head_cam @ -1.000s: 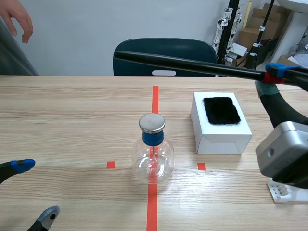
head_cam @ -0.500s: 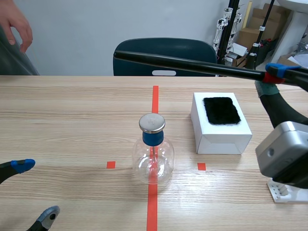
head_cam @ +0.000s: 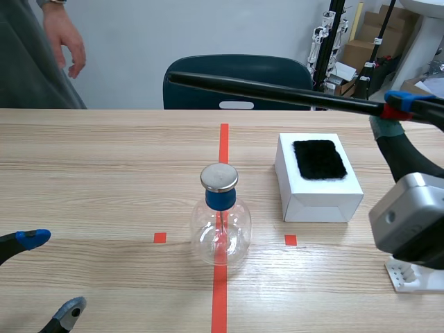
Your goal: Do the electroscope experiment. move the rod toward and away from the electroscope
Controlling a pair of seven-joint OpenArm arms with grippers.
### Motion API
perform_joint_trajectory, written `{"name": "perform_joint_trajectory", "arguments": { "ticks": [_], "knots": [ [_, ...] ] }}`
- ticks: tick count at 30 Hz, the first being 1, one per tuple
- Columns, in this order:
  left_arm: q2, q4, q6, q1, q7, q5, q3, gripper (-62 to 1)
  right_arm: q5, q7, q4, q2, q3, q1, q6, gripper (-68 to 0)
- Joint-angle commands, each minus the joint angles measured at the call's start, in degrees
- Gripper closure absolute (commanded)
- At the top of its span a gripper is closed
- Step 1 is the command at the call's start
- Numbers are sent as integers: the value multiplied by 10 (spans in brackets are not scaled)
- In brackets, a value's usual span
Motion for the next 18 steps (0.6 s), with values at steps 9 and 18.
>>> {"name": "perform_joint_trajectory", "arguments": {
  "ticks": [9,18],
  "knots": [
    [0,7,-1,-2,-29,-6,-4,-623,9,-1,6,7,2,21,-8,-2],
    [0,7,-1,-2,-29,-6,-4,-623,10,-74,5,11,2,82,53,-2]
  ]
}}
